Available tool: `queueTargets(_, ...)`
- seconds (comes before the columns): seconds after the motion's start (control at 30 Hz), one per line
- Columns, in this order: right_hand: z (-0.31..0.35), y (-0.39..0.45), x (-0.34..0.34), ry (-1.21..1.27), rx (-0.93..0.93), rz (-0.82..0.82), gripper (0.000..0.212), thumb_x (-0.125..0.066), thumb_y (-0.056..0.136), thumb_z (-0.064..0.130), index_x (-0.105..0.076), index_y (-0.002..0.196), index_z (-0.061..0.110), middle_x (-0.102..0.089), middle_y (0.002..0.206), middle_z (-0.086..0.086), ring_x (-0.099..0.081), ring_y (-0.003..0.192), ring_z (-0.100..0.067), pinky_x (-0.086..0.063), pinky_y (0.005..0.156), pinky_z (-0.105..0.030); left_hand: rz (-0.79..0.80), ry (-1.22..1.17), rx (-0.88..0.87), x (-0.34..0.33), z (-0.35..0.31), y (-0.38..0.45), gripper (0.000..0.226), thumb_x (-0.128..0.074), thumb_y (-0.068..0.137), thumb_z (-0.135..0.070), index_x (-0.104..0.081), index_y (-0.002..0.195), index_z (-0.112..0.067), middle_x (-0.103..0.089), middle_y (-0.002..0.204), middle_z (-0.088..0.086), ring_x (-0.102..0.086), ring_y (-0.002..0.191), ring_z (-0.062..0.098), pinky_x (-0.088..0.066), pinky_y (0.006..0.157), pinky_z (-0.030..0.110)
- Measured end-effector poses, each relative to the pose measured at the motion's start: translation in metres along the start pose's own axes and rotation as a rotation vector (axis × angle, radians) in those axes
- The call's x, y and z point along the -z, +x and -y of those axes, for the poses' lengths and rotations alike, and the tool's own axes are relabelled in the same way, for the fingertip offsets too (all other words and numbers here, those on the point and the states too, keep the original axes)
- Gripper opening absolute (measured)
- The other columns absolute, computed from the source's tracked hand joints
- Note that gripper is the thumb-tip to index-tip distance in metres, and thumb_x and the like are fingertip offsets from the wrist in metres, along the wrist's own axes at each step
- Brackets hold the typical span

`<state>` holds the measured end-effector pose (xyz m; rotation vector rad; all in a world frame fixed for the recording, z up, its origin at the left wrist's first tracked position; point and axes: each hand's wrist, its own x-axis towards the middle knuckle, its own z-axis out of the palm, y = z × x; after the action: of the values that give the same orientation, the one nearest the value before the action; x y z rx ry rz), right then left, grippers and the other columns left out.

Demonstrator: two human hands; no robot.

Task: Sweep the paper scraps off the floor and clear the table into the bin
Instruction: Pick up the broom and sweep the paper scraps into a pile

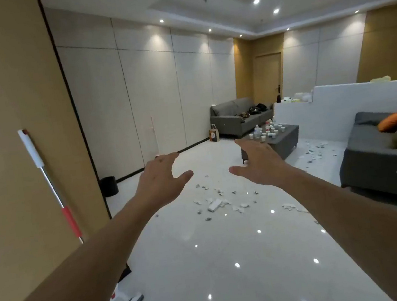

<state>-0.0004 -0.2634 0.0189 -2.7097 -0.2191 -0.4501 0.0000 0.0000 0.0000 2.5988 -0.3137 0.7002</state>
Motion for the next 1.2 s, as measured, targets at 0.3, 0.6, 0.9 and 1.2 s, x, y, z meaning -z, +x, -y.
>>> queueTargets(0.3,-0.054,0.13,-0.078,0.063,-0.006,0.013,0.085,-0.064,0.088,0.054,-0.022,0.157,0.026,-0.031,0.16,-0.002,-0.026,0.145,-0.033,-0.026,0.115,-0.047,0.016,0.062,0.037,-0.094,0.055,0.113,0.069,-0.055,0.083,-0.064,-0.041,0.142,-0.032,-0.044,0.146,-0.004,-0.039,0.131,0.022,-0.035,0.102,0.039)
queueTargets(0.6,-0.117,0.309,-0.15,0.158,-0.052,0.107,0.083,-0.065,0.089,0.051,-0.023,0.156,0.025,-0.036,0.158,-0.003,-0.032,0.143,-0.03,-0.03,0.113,-0.044,0.102,0.079,0.141,-0.197,0.102,0.262,0.069,-0.053,0.083,-0.064,-0.04,0.142,-0.032,-0.051,0.137,-0.005,-0.042,0.126,0.018,-0.032,0.092,0.032)
queueTargets(0.9,-0.114,0.482,-0.243,0.14,-0.021,0.138,0.082,-0.064,0.09,0.05,-0.023,0.157,0.025,-0.035,0.158,-0.002,-0.032,0.142,-0.031,-0.03,0.112,-0.043,0.158,0.028,0.229,-0.28,0.214,0.393,0.071,-0.054,0.083,-0.063,-0.036,0.145,-0.033,-0.038,0.15,-0.006,-0.034,0.136,0.019,-0.03,0.107,0.038)
queueTargets(1.2,-0.064,0.708,-0.336,0.081,-0.039,0.151,0.08,-0.063,0.091,0.05,-0.026,0.156,0.022,-0.037,0.157,-0.004,-0.034,0.141,-0.032,-0.033,0.113,-0.044,0.14,-0.024,0.256,-0.323,0.386,0.581,0.067,-0.058,0.082,-0.06,-0.044,0.14,-0.03,-0.052,0.131,-0.005,-0.043,0.123,0.02,-0.033,0.091,0.03)
